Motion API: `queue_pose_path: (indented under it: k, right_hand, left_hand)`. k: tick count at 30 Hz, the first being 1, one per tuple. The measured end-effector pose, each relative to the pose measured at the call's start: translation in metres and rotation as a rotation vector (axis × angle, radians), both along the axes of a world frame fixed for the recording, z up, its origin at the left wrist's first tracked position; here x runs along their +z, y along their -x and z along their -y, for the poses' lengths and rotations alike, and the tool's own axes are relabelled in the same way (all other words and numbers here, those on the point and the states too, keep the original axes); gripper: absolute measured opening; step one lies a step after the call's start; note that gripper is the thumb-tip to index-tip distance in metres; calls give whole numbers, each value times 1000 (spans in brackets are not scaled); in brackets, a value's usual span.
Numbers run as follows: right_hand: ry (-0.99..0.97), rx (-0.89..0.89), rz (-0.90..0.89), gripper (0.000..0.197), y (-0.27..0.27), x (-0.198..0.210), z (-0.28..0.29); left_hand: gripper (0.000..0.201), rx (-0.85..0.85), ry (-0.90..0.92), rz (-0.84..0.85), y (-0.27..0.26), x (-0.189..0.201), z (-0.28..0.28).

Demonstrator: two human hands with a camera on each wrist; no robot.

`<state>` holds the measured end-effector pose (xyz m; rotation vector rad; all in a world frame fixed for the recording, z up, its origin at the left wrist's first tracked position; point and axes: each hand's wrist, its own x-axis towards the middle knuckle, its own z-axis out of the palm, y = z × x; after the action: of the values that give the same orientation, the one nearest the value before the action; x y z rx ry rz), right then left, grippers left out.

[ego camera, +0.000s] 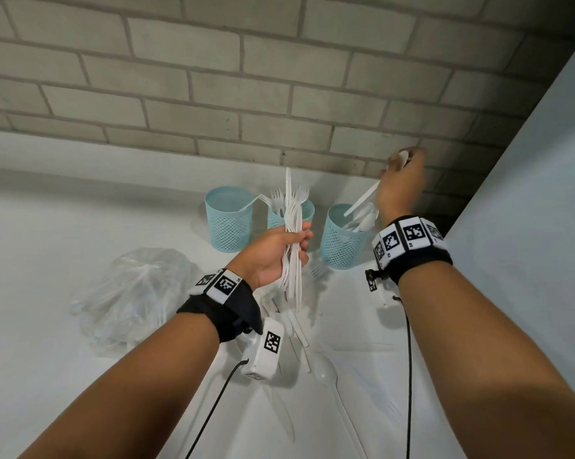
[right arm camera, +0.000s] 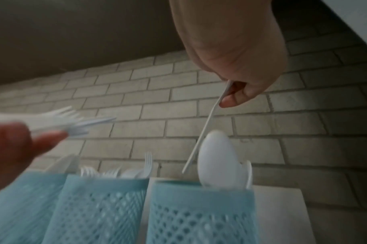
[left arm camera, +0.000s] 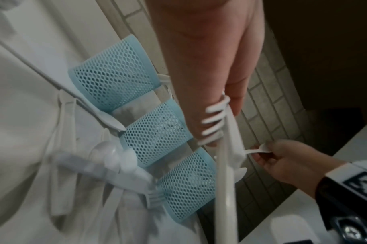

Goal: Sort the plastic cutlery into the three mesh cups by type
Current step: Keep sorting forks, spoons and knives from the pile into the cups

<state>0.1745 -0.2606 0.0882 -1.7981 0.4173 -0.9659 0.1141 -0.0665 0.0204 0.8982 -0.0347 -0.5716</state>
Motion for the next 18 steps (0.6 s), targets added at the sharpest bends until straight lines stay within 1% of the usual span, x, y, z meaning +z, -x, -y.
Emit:
queue_pose_path:
  k: [2,4,7,9,11,13,14,16,18]
  right_hand:
    - [82,-5,-103,22,1,-12,-1]
    - [127,17,-175,22,1,-23,-2]
    - [176,85,-205,18,2,-32,-5]
    - [273,71,-185,21,6,-32,-9]
    - [368,62,-80,22,13,-26,-18]
    - [357,182,14,18,22,-18,-32]
    - [343,266,-3,14,26,-15,-40]
    - [373,381,-164,11,33,-10,-55]
    - [420,434,-392,28,40,-10,-66]
  left_hand:
    - [18,-33,17,8,1,-1,1]
    - [17,-48,23,10,2,-2,0]
    - [17,-39,10,15,2,-3,-2]
    - [17,-28,8,15,2,-2,-4]
    - [16,-22,11,13,2,-2,-6]
    - [15,-8,2,6,2,-1,-7]
    - [15,9,-4,2,3,-1,-7]
    - [14,52,-14,-3,3,0,-7]
    - [14,76,-18,0,4,1,-9]
